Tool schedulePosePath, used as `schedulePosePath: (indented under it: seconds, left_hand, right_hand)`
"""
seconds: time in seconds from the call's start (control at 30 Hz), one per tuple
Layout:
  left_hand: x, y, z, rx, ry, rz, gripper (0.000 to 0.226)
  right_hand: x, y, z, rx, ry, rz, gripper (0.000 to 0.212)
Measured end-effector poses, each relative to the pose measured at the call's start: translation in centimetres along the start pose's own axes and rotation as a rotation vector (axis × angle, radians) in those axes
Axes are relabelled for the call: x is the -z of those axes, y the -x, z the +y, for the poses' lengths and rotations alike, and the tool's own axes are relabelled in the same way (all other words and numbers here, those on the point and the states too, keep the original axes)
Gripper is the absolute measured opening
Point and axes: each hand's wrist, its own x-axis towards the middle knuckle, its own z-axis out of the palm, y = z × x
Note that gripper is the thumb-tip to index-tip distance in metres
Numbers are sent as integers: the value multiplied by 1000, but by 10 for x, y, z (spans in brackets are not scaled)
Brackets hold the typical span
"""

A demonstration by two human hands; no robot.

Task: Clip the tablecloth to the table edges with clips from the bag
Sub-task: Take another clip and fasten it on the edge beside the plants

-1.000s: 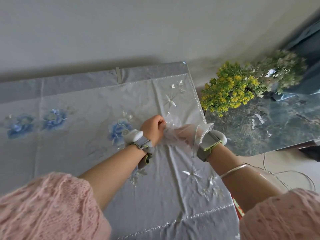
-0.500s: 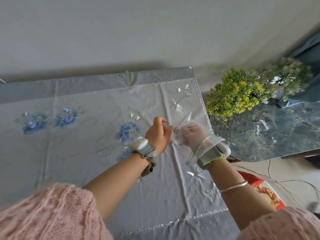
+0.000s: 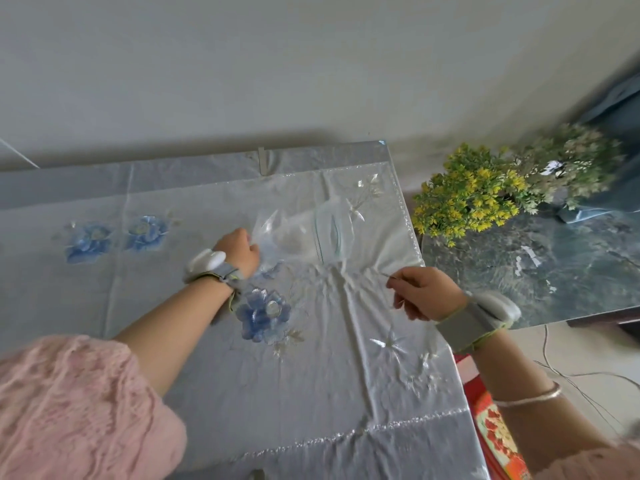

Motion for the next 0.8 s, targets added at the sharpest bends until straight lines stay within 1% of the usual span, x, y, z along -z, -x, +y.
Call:
schedulePosePath:
  seconds: [0.03, 0.07, 0.1, 0.13, 0.17, 0.2, 0.23, 0.3, 0.33, 0.37, 0.4, 0.43, 0.47, 0.53, 0.57, 0.6, 0.63, 0.67, 0.73, 0.77, 0.8]
  left_hand:
    - [3, 6, 5, -2, -17, 50, 37]
    - [4, 14, 10, -33, -9, 134, 41]
    - [5, 22, 20, -146, 15, 240, 43]
    - [5, 31, 32, -320, 46, 313, 41]
    - [4, 39, 44, -489, 89, 342, 39]
    - [2, 47, 57, -627, 149, 297, 37]
    - [2, 53, 72, -707, 207, 163, 37]
    - [-1, 60, 91, -737, 296, -137, 38]
    - [-5, 61, 99, -734, 315, -227, 35]
    - [-10, 60, 105, -731, 319, -249, 30]
    - [-14, 59, 108, -730, 322, -238, 25]
    - [-17, 58, 112, -727, 314, -221, 21]
    - [-21, 56, 114, -727, 298, -219, 20]
    - [-32, 53, 122, -751, 256, -250, 20]
    - [-34, 51, 123, -752, 240, -259, 20]
    - [-38, 50, 126, -744, 240, -275, 20]
    - [-43, 47, 130, -734, 256, -291, 21]
    - [-47, 45, 133, -734, 270, -293, 22]
    - [-56, 39, 139, -750, 238, -291, 24]
    - [-62, 35, 143, -759, 205, -296, 25]
    - [-68, 31, 148, -754, 171, -310, 27]
  right_hand:
    - [6, 1, 0, 15, -26, 17, 29]
    - [10, 0, 1, 32, -58, 20, 26]
    - [14, 1, 1, 54, -84, 39, 25]
    - [18, 0, 2, 70, -109, 58, 24]
    - [20, 0, 1, 78, -144, 65, 24]
    - [23, 0, 0, 82, -204, 56, 23]
    - [26, 0, -2, 87, -272, 33, 21]
    - [28, 1, -6, 75, -361, -31, 24]
    - [30, 2, -7, 59, -391, -48, 25]
    - [32, 2, -7, 35, -400, -59, 23]
    - [33, 3, -6, 16, -377, -59, 19]
    - [34, 3, -5, 21, -275, -39, 15]
    - [35, 3, -2, 42, -78, 5, 16]
    - [41, -1, 6, 146, 437, 53, 26]
    - [41, -1, 4, 187, 624, 46, 30]
    - [43, -2, 3, 188, 728, 25, 33]
    - [48, -3, 3, 167, 774, 12, 35]
    - [53, -6, 6, 141, 810, 10, 37]
    - [60, -14, 12, 42, 740, 2, 41]
    - [63, -20, 17, -30, 640, -10, 42]
    - [65, -26, 22, -135, 490, -15, 41]
